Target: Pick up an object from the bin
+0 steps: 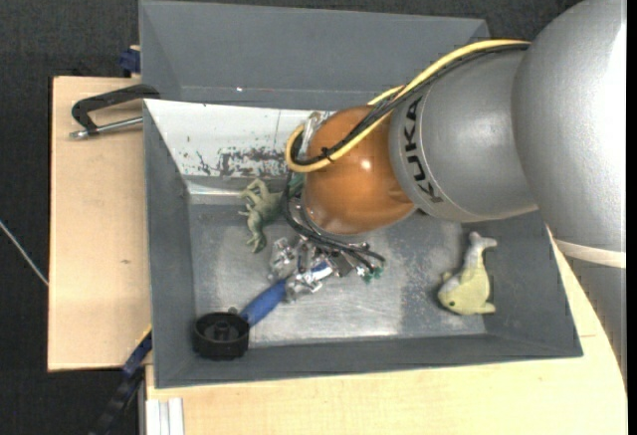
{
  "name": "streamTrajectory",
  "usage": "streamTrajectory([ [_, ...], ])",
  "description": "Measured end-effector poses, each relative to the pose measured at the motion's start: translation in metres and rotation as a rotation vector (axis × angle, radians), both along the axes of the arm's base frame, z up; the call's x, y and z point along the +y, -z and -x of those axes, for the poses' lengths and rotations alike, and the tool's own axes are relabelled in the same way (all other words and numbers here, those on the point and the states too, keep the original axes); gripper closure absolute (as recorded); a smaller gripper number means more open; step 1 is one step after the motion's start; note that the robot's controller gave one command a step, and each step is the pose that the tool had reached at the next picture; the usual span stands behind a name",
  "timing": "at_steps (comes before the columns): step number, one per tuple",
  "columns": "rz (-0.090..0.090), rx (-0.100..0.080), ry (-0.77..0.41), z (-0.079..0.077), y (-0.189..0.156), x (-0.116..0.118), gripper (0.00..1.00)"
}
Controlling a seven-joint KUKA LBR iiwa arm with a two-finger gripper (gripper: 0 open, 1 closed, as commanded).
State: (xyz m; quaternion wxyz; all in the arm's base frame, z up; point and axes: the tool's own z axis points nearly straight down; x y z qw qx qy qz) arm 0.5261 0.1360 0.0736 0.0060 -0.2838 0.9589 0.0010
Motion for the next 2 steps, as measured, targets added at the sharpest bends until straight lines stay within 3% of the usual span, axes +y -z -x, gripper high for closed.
streamTrajectory([
  [1,0.005,-0.001,-0.251,-0.017,-0.123,-0.022,1.00],
  [2,0.007,-0.001,-0.676,-0.030,-0.230,-0.001,1.00],
])
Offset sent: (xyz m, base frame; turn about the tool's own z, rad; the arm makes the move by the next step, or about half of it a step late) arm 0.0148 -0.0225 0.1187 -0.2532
